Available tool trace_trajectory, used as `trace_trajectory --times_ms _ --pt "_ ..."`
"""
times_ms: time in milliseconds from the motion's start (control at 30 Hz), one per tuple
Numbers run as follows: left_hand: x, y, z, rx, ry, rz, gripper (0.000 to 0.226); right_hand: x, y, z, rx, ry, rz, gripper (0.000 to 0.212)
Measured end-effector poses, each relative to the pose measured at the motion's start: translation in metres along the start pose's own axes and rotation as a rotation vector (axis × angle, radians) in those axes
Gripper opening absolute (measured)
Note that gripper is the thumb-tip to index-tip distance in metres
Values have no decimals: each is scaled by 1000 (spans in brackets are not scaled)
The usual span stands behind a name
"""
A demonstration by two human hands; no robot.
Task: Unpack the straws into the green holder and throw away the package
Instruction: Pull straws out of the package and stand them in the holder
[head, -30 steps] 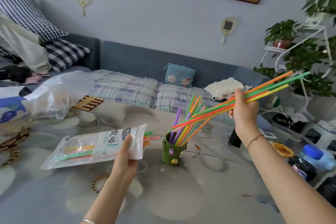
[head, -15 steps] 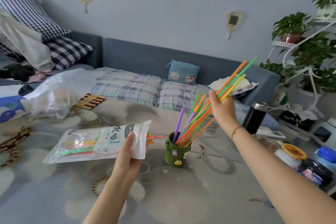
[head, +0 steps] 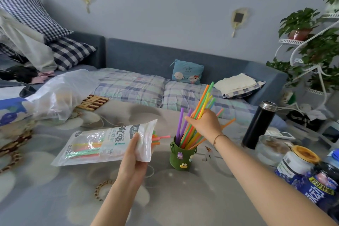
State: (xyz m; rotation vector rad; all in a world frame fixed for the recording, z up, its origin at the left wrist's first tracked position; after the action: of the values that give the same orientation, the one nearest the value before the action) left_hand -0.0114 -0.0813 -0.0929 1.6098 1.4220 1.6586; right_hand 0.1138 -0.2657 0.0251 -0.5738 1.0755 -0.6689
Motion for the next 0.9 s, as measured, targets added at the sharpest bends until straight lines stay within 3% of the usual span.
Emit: trace_trajectory --times_ms 100,233,333,400,533,600,800,900 --pt "0 1 -2 -4 3 -4 45 -9 -12 -2 68 -16 62 40" --pt "2 -1 -2 8 10 3 47 -29 -46 -4 328 -116 -12 40" --pt "1 -3 -1 17 10 6 50 -37 -63 -4 426 -226 126 55" --pt "3 -6 -2 40 15 1 53 -39 -66 -2 414 -281 149 63" --pt "3 -6 -2 28 11 -6 52 -31 -52 12 225 -283 -198 43" --pt "2 -3 -3 8 5 -2 49 -20 -52 17 188 -223 -280 49" --pt "1 -3 -4 3 11 -15 47 1 -66 15 176 -148 -295 69" --pt "-3 -3 -5 26 2 23 46 -15 -80 -11 323 -295 -139 62"
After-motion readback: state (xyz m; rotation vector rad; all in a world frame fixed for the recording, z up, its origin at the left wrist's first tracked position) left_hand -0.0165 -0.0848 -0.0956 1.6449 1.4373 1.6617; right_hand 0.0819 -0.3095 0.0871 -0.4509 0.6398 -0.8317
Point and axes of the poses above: each hand's wrist, its own z-axis towards the middle knuckle, its own y-axis out of the palm, x = y × z, the point moved 8 cm from there along z, towards the middle knuckle, and after that the axes turned 3 degrees about x, right-handed, at the moved point
